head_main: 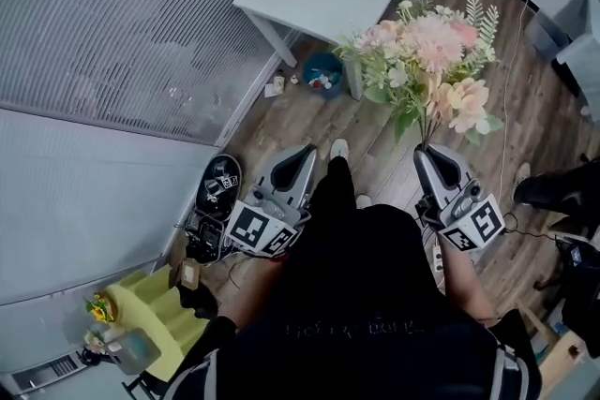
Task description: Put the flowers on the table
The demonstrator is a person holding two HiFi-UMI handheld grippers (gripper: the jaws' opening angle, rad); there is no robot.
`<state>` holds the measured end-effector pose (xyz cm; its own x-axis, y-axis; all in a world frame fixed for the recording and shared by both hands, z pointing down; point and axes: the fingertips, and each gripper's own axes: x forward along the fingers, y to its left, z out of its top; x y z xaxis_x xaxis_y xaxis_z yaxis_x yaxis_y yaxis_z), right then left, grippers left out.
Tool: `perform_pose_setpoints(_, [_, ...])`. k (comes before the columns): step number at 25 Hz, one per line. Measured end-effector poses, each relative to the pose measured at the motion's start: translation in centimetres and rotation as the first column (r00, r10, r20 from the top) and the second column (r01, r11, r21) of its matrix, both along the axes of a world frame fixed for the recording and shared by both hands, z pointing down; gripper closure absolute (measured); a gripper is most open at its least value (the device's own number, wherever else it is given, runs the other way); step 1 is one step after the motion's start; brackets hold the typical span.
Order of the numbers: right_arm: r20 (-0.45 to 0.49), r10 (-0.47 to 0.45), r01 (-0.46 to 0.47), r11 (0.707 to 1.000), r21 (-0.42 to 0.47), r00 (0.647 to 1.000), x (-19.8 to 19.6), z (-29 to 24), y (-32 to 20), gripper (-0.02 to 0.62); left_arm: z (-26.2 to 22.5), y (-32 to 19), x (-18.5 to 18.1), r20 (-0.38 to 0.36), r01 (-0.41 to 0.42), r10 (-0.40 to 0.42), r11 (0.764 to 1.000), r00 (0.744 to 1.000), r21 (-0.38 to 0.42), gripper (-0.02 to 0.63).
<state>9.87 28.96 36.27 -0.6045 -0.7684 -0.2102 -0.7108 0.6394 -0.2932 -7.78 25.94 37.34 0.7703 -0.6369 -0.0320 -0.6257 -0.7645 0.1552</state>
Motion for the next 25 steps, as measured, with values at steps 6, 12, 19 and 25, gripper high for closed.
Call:
perform_pose_setpoints(6, [-0.005, 0.030, -0.030, 1.000, 0.000, 1.000, 0.1, 0.6, -0.4, 0.554, 0.4, -0.9, 0.6, 0.009, -0.037, 0.037, 0.999, 0.999, 0.014, 0.588])
perform_pose_setpoints(12, [-0.018, 0.041, -0.041, 0.999, -0.007, 0.999, 0.4, 0.6, -1.0, 0.554, 0.5, -1.7, 0.9, 0.005, -0.046, 0.046, 0.999, 0.999, -0.002, 0.588])
perform_pose_setpoints(19, [0.040, 0.022, -0.020, 0.999, -0.048, 0.999, -1.7, 0.9, -10.1, 0.554, 1.6, -10.5, -0.1, 0.037, -0.080, 0.081, 0.997, 0.996, -0.004, 0.588])
perform_pose_setpoints(25, [0.046, -0.021, 0.022, 1.000, -0.015, 0.999, -5.0, -0.6, -16.2, 0.554, 2.4, -17.0, -2.9, 0.032, -0.081, 0.082, 0.996, 0.996, -0.019, 0.588])
